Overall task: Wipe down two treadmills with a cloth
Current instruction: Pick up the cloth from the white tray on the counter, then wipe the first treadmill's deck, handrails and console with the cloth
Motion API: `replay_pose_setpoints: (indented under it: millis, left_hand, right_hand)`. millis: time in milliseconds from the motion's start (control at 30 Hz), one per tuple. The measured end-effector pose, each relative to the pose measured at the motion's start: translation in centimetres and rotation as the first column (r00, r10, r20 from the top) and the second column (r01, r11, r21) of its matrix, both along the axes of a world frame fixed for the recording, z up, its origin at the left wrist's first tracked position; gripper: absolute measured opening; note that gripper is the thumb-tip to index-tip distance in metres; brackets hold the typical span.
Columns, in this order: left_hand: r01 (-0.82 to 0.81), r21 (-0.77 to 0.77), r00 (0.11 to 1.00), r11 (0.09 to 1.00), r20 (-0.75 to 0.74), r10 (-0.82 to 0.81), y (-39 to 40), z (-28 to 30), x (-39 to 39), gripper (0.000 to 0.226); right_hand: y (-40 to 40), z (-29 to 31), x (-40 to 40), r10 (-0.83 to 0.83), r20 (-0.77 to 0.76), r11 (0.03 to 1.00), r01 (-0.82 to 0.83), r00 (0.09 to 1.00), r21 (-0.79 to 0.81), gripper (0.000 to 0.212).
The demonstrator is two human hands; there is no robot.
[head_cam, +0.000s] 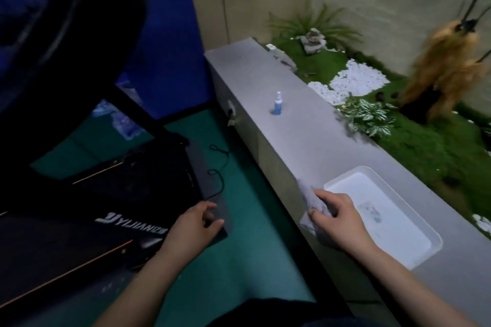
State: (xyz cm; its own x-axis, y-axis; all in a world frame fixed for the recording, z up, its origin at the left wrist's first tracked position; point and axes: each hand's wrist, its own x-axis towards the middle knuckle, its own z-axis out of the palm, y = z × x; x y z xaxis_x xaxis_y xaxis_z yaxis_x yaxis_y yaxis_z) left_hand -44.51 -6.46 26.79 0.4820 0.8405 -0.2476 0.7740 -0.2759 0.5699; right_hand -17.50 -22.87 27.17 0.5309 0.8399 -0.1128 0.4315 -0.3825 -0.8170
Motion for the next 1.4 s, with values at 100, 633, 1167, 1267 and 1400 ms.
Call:
replay_pose_setpoints:
  millis: [100,633,1167,1267,1400]
  left_hand:
    - [-0.077,0.006,0.997,0.997,0.026,0.077,-0.6,1.0,-3.9,0.041]
    - [-0.288,0.171,0.957,0.942,0.094,0.275,0.8,5.3,-31.7,0.044]
    - [-0.334,0.354,0.939,0.873,0.209,0.275,9.3,9.4,-40.5,0.042]
    - [-0.329,0.492,0.944,0.806,0.190,0.269,11.8,10.8,-40.3,0.041]
    - [-0.294,0.636,0.956,0.713,0.190,0.224,14.7,13.2,-39.2,0.045]
  right_hand:
    - [1.3,1.3,-3.5,0.075,0.008,0.996,-0.075,0.997,0.036,0.043]
    - [9.7,3.0,-30.6,0.145,-0.041,0.973,-0.134,0.989,0.189,0.044]
    - [20.9,11.3,-41.8,0.243,0.156,0.862,-0.286,0.958,0.418,0.042]
    - [24.0,13.2,-41.6,0.258,0.250,0.818,-0.348,0.933,0.457,0.041]
    - [28.0,16.2,-40.1,0.190,0.432,0.767,-0.408,0.882,0.495,0.042]
